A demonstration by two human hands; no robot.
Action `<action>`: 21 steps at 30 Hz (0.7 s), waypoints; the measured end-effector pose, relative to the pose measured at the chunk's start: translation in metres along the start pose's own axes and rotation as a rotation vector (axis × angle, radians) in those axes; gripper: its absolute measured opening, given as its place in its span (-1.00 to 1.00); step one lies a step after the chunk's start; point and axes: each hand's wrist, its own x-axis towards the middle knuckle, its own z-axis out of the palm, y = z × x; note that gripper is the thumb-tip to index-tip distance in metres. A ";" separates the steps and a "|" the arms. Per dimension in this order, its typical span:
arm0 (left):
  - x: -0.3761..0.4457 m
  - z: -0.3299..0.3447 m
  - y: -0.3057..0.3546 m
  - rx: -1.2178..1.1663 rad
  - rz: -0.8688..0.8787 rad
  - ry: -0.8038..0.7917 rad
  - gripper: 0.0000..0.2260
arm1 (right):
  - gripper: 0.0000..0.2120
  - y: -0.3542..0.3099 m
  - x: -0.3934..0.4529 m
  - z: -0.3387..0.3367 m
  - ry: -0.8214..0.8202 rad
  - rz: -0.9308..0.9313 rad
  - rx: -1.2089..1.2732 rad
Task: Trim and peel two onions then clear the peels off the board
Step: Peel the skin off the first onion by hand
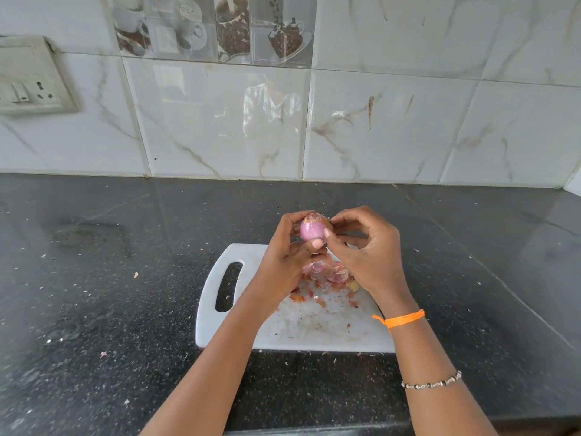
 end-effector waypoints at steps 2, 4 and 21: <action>0.000 0.000 -0.001 0.002 -0.006 0.001 -0.70 | -0.85 0.000 0.000 0.000 0.009 0.000 0.009; -0.001 -0.001 -0.001 0.005 -0.015 0.001 -0.70 | -0.85 0.001 0.001 0.000 0.014 -0.006 0.000; 0.000 0.003 0.001 -0.039 -0.037 0.044 -0.70 | -0.70 0.007 0.002 0.002 0.076 0.031 -0.083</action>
